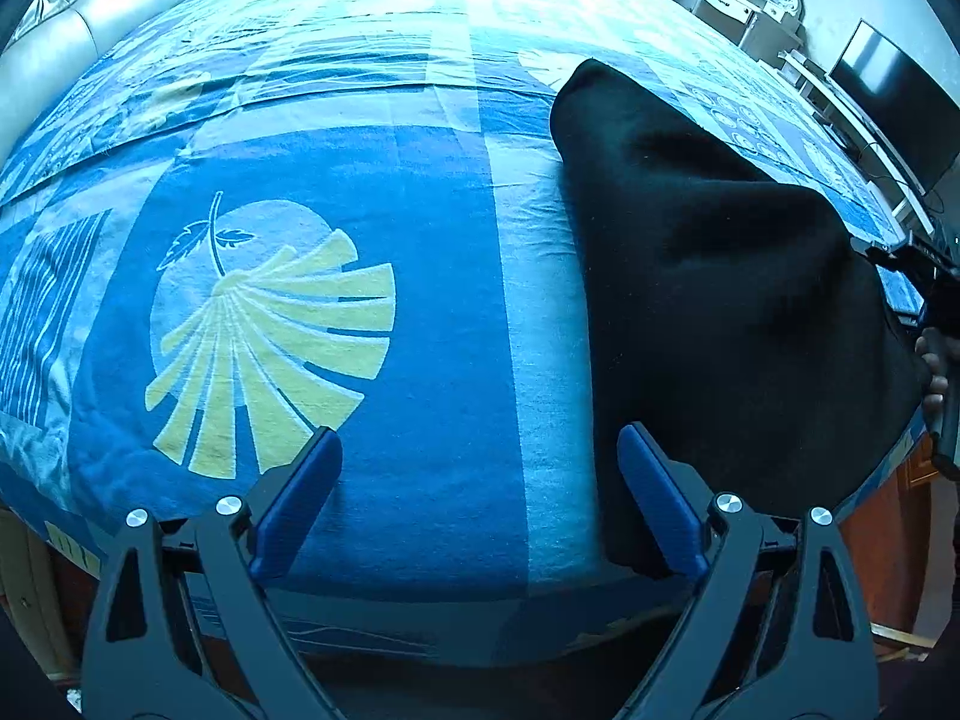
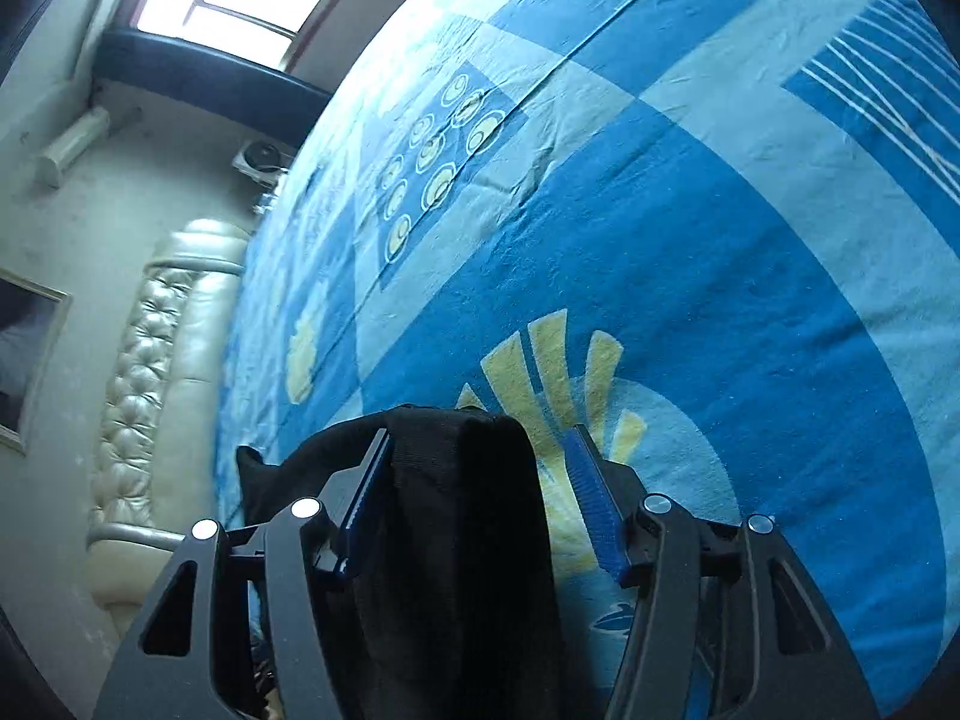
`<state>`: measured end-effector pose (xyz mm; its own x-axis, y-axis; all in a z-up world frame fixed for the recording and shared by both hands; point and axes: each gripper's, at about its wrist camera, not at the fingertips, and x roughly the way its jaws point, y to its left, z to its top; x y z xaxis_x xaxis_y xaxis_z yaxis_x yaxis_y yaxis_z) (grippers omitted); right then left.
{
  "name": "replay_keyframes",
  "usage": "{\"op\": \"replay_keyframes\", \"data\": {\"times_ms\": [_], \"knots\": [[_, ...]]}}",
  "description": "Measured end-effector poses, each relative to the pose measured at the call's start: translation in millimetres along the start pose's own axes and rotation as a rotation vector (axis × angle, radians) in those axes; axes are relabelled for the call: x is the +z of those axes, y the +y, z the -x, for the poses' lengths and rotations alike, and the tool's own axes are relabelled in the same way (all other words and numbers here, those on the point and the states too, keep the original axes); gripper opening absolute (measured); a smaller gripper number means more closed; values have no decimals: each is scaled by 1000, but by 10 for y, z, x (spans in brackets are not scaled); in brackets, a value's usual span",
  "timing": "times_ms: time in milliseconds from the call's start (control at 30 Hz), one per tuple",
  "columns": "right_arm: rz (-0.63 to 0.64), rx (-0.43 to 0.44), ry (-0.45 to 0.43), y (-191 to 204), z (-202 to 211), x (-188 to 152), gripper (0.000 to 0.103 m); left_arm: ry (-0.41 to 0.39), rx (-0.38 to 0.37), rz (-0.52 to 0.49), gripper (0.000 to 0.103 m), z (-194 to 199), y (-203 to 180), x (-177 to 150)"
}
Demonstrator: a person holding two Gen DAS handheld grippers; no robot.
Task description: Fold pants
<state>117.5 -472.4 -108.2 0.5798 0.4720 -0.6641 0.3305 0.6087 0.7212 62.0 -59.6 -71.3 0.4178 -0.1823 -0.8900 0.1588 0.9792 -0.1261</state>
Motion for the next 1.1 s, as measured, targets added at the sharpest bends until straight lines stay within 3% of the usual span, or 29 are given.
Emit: {"op": "replay_keyframes", "data": {"times_ms": [200,267,367,567,633,767,867,933,1100], "knots": [[-38,16,2,-165,292,-111,63,17,-49,44,93,-38,79,9],[-80,60,2,-228,429,-182,66,20,-67,58,93,-31,98,16],[-104,136,51,-305,541,-361,70,25,-111,92,93,-13,151,31],[-46,149,154,-175,501,-751,73,28,-159,131,93,2,211,30],[67,38,149,-82,477,-792,40,23,-155,124,93,9,189,11],[41,67,146,-238,455,-819,36,20,-171,119,93,16,175,-6],[-21,138,177,-353,497,-820,45,10,-198,122,93,42,168,15],[-36,166,177,-367,515,-821,58,6,-247,136,93,64,166,16],[4,207,205,-241,395,-850,69,31,-359,131,93,-39,84,56]]}}
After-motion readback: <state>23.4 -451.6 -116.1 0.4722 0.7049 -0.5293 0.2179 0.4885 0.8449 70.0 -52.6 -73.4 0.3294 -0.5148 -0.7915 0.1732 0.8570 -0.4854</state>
